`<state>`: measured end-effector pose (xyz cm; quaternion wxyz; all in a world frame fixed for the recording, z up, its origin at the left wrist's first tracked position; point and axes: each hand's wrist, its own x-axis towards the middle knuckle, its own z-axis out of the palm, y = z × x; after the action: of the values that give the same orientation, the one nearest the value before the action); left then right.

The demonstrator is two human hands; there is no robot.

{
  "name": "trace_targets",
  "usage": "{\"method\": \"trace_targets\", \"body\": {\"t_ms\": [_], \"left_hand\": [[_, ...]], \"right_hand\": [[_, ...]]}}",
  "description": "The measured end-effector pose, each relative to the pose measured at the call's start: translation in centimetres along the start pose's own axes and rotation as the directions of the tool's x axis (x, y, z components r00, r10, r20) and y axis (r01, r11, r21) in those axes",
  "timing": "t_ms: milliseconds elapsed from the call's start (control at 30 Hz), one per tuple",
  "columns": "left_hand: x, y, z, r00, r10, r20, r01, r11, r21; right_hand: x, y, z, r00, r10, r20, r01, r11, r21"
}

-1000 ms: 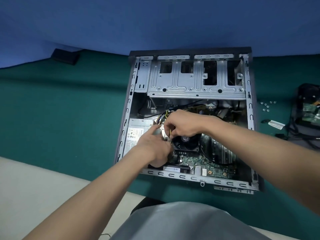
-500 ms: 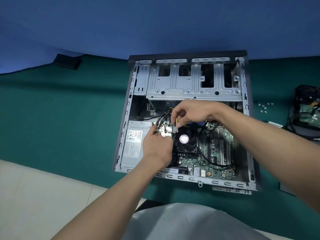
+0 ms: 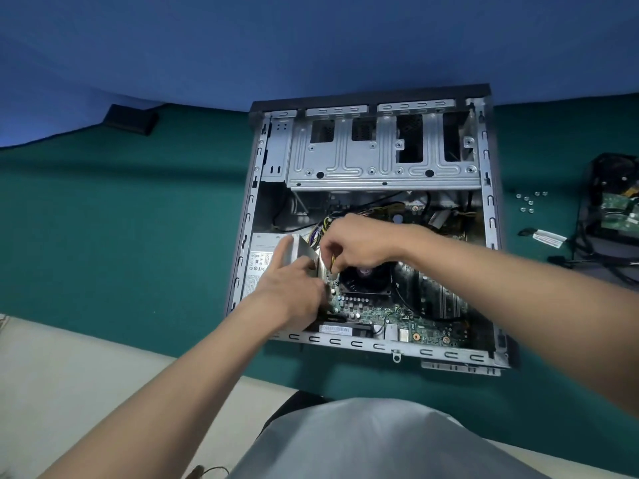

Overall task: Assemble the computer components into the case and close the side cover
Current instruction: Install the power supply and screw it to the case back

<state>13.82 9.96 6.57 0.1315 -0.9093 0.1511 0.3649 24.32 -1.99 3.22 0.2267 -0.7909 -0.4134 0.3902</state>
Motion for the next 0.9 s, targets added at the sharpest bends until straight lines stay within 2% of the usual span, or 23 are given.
{"method": "trace_targets", "body": {"t_ms": [67,133,267,433,533,700,833,900], "left_hand": [[-0.9,-0.4,0.4,0.999,0.044,0.032,-0.044,0.999,-0.006],[-1.4,-0.5,0.6,0.997,0.064,0.044,-0.064,0.998,-0.015],[-1.3,-0.8,0.7,0.997,0.069,0.045,-0.065,0.995,-0.081],[-1.4,-1.1,1.0,0.996,0.09,0.023,-0.087,0.99,-0.111],[-1.4,-1.3,1.3,0.994,0.106,-0.006,-0.106,0.989,-0.105],[-1.4,-1.2,1.4,0.994,0.108,-0.026,-0.11,0.99,-0.09],[-1.4,-1.2,1.5,0.994,0.103,-0.038,-0.106,0.991,-0.076],[-1.4,-1.2,1.6,0.994,0.104,-0.039,-0.106,0.992,-0.073]], "right_hand": [[0.4,-0.5,1.4,0.999,-0.046,0.011,0.047,0.987,-0.153],[0.5,-0.8,2.6,0.997,-0.081,0.019,0.083,0.969,-0.233],[0.2,-0.9,4.6,0.997,-0.08,0.021,0.083,0.954,-0.288],[0.5,-0.9,6.3,0.999,0.033,0.008,-0.028,0.947,-0.321],[0.4,-1.0,6.8,1.0,0.012,-0.014,-0.017,0.913,-0.407],[0.7,-1.3,6.5,0.999,0.041,0.02,-0.028,0.893,-0.449],[1.1,-1.7,6.0,0.998,0.021,0.067,0.024,0.798,-0.603],[1.3,-2.0,5.7,0.994,0.028,0.109,0.046,0.782,-0.622]]}}
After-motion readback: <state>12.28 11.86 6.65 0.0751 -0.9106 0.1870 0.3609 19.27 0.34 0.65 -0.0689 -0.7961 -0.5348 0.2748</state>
